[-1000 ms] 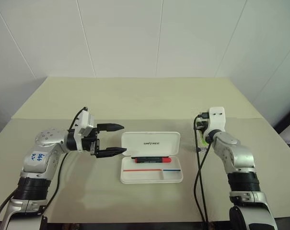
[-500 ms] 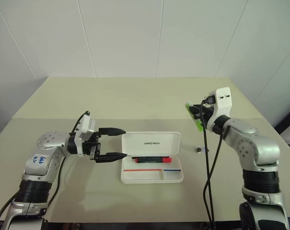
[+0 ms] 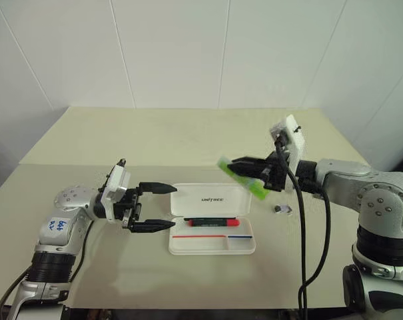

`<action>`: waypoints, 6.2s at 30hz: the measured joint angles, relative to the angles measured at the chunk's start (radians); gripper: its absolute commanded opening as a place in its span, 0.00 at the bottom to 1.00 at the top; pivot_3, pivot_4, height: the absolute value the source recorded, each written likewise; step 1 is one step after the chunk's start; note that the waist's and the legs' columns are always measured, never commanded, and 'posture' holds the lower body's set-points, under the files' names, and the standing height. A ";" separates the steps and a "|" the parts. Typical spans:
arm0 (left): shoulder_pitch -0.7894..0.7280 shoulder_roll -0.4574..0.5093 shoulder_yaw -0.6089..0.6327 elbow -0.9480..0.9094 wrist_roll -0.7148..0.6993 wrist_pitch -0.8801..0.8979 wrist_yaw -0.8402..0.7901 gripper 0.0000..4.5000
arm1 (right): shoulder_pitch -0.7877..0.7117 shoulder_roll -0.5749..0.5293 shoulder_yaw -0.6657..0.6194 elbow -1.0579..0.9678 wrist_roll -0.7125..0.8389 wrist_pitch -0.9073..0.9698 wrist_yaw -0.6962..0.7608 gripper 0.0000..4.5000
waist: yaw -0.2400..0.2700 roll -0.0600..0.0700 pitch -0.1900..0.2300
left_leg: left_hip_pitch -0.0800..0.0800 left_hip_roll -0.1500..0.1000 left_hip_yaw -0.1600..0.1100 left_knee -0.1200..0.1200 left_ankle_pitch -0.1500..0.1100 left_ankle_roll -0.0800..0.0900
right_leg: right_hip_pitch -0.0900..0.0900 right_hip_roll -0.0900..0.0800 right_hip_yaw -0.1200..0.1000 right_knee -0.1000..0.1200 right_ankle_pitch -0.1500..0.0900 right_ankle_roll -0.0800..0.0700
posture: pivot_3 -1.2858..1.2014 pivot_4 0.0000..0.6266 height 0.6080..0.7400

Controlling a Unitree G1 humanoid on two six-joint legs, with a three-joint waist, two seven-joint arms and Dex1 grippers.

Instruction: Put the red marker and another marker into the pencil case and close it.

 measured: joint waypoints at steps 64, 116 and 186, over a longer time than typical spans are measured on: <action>0.234 0.083 0.029 -0.012 0.001 -0.200 -0.058 1.00 | -0.157 0.164 0.690 0.657 -0.470 -0.404 0.712 0.31 | -0.008 0.000 0.000 | -0.001 0.000 0.001 0.004 0.001 -0.001 | -0.005 0.001 0.000 0.011 -0.001 -0.002 | 0.52 0.24 1.00; 0.223 0.078 0.035 -0.003 -0.051 -0.201 -0.058 1.00 | 0.006 0.074 0.477 0.178 -0.392 -0.122 0.632 0.99 | -0.005 -0.001 -0.001 | -0.009 -0.001 0.000 0.010 0.002 -0.003 | -0.012 0.000 -0.001 0.016 -0.001 -0.002 | 0.52 0.24 1.00; 0.181 0.054 -0.031 0.044 -0.052 -0.230 -0.058 1.00 | -0.244 -0.186 0.592 1.454 -1.154 -1.473 0.831 0.51 | -0.012 -0.001 -0.001 | 0.007 -0.003 0.006 0.019 0.006 0.001 | 0.008 0.000 0.005 0.012 0.009 0.004 | 0.52 0.24 1.00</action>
